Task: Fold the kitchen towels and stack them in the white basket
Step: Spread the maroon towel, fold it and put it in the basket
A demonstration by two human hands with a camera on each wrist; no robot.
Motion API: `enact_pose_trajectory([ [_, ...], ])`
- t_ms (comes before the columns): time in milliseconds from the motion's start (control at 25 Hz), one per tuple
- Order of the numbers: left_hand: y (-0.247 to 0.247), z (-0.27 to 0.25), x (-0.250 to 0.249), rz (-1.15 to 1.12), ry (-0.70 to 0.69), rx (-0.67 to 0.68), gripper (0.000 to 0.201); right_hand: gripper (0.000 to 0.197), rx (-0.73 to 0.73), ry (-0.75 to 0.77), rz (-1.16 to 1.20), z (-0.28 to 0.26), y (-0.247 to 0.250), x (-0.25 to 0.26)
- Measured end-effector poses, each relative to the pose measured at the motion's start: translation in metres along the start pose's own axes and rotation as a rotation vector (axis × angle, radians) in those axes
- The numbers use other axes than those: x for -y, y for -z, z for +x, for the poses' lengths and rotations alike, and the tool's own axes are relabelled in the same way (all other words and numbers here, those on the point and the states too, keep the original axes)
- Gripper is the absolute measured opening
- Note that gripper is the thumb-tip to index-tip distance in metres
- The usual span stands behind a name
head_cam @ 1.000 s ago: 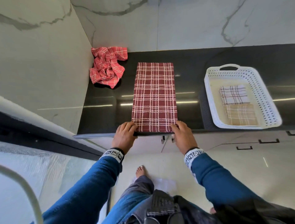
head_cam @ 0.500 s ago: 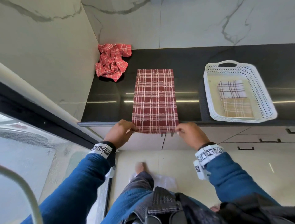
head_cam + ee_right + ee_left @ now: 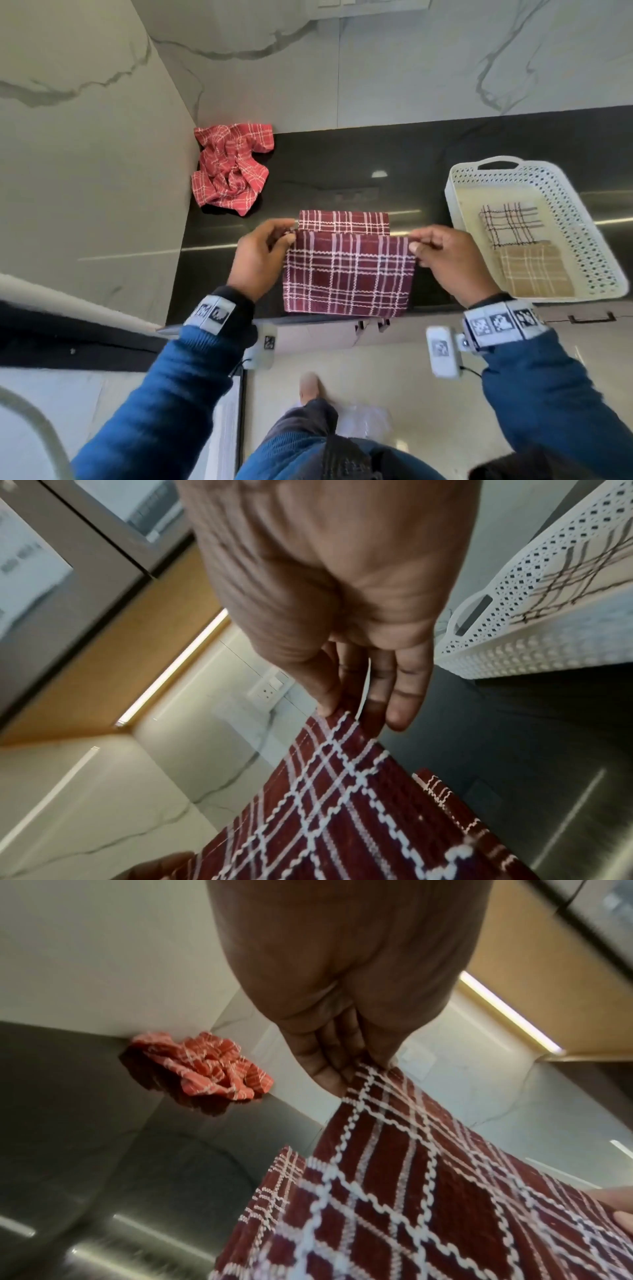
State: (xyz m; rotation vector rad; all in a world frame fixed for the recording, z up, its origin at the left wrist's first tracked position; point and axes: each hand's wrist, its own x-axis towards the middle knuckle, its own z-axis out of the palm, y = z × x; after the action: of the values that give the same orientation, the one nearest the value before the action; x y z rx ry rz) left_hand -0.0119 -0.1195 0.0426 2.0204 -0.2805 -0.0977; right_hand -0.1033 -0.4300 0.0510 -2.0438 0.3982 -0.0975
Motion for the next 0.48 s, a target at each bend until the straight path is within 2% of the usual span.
enact_pose_trajectory([
  [200,-0.044,0.122,0.065,0.239,0.038,0.047,0.015,0.014,-0.122,-0.083,-0.160,0.110,-0.047,-0.031],
  [320,-0.063,0.153,0.091,0.279,0.081,0.084,0.014,0.016,-0.166,-0.148,-0.249,0.140,-0.067,-0.043],
  [480,-0.078,0.167,0.109,0.406,0.053,0.145,0.013,0.018,-0.217,-0.240,-0.304,0.155,-0.082,-0.056],
])
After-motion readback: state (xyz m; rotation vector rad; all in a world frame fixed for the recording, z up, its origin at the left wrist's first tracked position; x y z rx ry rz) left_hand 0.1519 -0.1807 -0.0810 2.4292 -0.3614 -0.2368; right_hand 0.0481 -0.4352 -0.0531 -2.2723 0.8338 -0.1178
